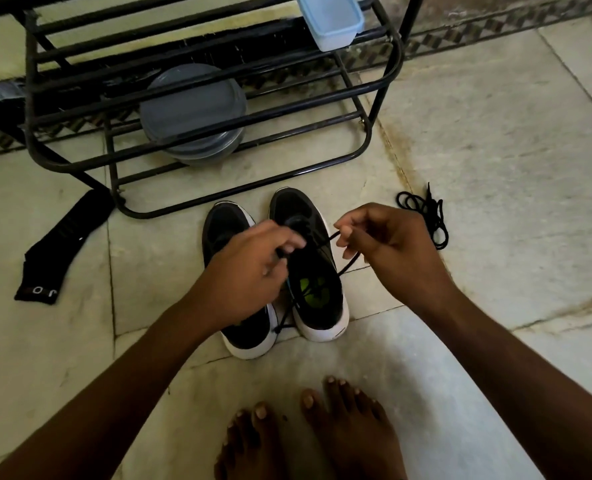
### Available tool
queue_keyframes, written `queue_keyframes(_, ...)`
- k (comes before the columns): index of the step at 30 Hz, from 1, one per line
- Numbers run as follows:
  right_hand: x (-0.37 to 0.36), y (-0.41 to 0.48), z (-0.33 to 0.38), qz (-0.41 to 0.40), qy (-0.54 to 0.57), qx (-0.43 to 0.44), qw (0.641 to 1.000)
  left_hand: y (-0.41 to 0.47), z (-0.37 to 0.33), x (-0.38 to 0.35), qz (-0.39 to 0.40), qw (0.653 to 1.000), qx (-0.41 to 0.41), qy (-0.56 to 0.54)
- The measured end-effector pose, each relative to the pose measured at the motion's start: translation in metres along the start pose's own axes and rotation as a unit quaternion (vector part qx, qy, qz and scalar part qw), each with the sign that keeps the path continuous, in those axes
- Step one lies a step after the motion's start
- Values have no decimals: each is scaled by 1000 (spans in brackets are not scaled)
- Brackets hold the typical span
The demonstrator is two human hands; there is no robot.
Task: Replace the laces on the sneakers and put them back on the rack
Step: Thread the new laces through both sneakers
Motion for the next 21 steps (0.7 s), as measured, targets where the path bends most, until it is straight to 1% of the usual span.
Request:
queue_keyframes(2,2,0,-1,-23,18,23,999,13,-5,-16,36,996,21,-81)
queue_keyframes(4,3,1,-11,-66,-1,52,996,24,-10,-30,68,976,67,-196)
queue_keyframes(6,3,1,-30,-123,-65,91,986,31,-12,-39,27,954,118,-273)
queue_keyframes(8,1,-3,-54,-143,-133,119,974,33,-11,-41,-39,935,166,-309)
queue_keyframes(10,0,-11,-77,-116,-163,126,972,37,-10,-41,-82,924,198,-316)
queue_keyframes(12,1,-20,-96,-86,-181,125,972,41,-9,-38,-100,915,214,-326)
queue_keyframes(14,4,-28,-106,-67,-188,110,974,45,-8,-35,-99,913,217,-330)
queue_keyframes(18,8,-36,-118,-24,-199,69,977,51,-7,-35,-97,922,213,-308)
queue_keyframes(21,9,-38,-126,5,-225,68,972,56,-6,-36,-93,924,205,-308)
Point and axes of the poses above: each hand's wrist, its own y-axis towards the middle knuckle, its own x-axis out of the back of the hand, z = x × y, the point moved 1 cm from there along y, towards the middle knuckle, and after that the axes turned 8 degrees about -z, right-handed, at the moved point
